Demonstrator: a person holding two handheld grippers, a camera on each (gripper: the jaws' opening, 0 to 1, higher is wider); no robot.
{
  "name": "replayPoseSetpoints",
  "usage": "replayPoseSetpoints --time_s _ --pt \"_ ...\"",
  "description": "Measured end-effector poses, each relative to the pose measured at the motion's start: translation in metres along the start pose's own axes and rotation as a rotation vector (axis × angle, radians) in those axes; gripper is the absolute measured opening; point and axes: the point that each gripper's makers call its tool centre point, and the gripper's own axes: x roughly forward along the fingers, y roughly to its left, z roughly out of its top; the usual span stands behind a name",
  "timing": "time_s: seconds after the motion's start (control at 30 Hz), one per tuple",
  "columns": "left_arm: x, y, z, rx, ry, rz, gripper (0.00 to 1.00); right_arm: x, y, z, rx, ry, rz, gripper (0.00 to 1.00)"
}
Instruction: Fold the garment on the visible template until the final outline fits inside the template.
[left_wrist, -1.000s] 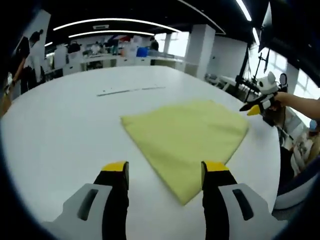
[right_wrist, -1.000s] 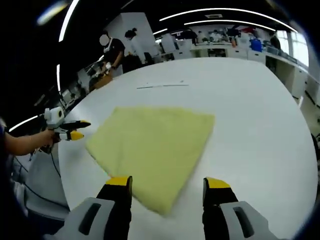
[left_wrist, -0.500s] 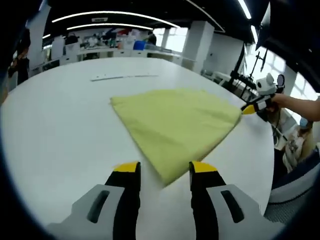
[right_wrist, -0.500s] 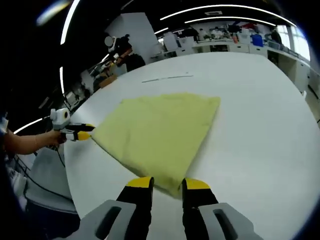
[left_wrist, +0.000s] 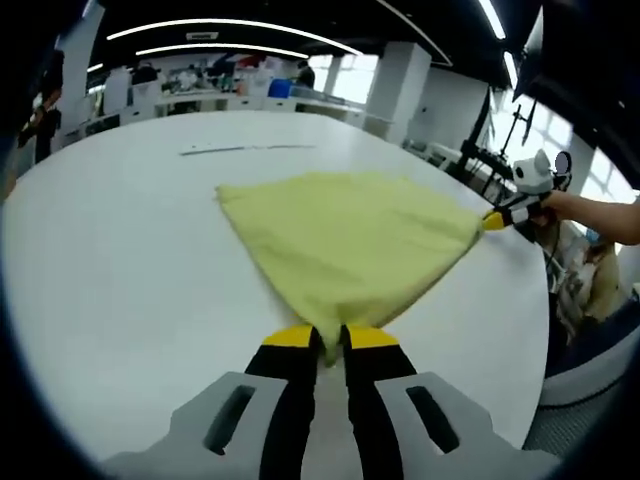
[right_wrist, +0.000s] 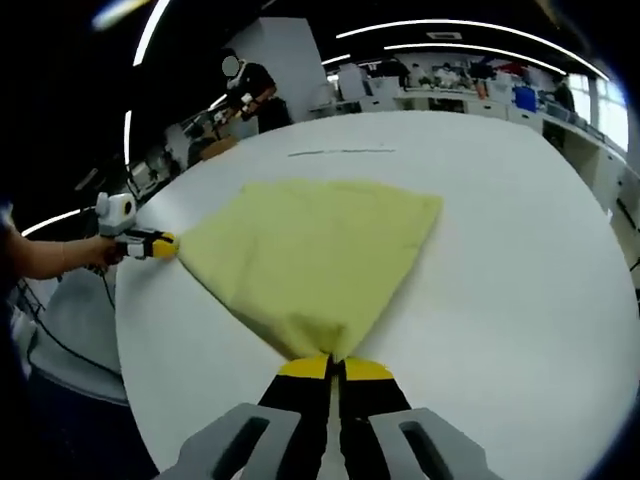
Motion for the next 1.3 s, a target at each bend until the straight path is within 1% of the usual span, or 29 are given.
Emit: replayPoseSetpoints --time_s 0.07,0.2,0.33,0.4,0.47,0.53,0.6,0.67,0.73,0.83,0.9,0.97,1.03,1.13,1.17,1.2,1.27,1.3 --pt "-0.001 0.000 0.001 -0.007 -0.005 0.002 0.00 -0.001 0.000 0.001 -0.021 0.002 -0.004 0.00" --pt "-0.004 0.002 0.004 0.012 -0.017 0.011 0.00 -0.007 -0.007 0.002 -0.094 0.020 -0.031 0.00" --pt "-0.005 0.003 0.004 0.017 -0.018 0.016 0.00 -0.012 -0.008 0.007 -0.098 0.012 -0.033 0.00" --pt "-0.004 0.002 0.002 0.008 -0.007 0.024 0.00 -0.009 -0.008 0.004 -0.117 0.029 -0.036 0.00" --pt "-0.004 0.003 0.000 -0.004 -0.006 0.030 0.00 -0.006 -0.007 -0.005 -0.112 0.070 -0.031 0.00" --pt "-0.005 0.001 0.001 -0.016 -0.006 0.030 0.00 -0.004 -0.005 -0.008 -0.114 0.078 -0.029 0.00" --pt "-0.007 -0.001 -0.002 -0.025 0.006 0.029 0.00 -0.005 0.000 -0.013 -0.111 0.108 -0.004 0.00" --pt "-0.007 -0.001 -0.003 -0.018 0.013 0.030 0.00 -0.005 -0.001 -0.012 -0.110 0.102 -0.008 0.00" --pt "-0.009 0.000 -0.006 -0.017 0.026 0.033 0.01 -0.007 -0.001 -0.011 -0.038 0.106 -0.004 0.00" --pt "-0.012 0.001 -0.004 -0.022 0.023 0.039 0.06 -0.009 -0.004 -0.001 0.073 0.056 -0.010 0.00" --pt "-0.014 0.001 0.000 -0.043 0.009 0.045 0.10 -0.010 -0.007 0.006 0.147 0.023 -0.021 0.01" --pt "-0.015 0.001 0.005 -0.081 -0.015 0.039 0.13 -0.010 -0.010 0.010 0.181 0.007 -0.033 0.05" --pt "-0.014 0.001 0.007 -0.095 -0.020 0.041 0.15 -0.008 -0.008 0.010 0.201 0.008 -0.029 0.09" --pt "-0.010 0.000 0.006 -0.098 -0.012 0.050 0.15 -0.004 -0.004 0.010 0.227 0.013 -0.030 0.12" --pt "-0.008 0.000 0.005 -0.094 -0.001 0.057 0.14 -0.002 -0.003 0.009 0.233 0.015 -0.033 0.11" --pt "-0.007 0.000 0.003 -0.093 0.005 0.064 0.11 0.000 -0.002 0.007 0.240 0.025 -0.043 0.09" --pt "-0.005 -0.002 0.001 -0.090 0.022 0.068 0.04 0.001 0.000 0.002 0.222 0.048 -0.055 0.00" --pt "-0.005 0.000 0.000 -0.081 0.032 0.072 0.02 0.001 0.001 0.001 0.217 0.049 -0.058 0.00"
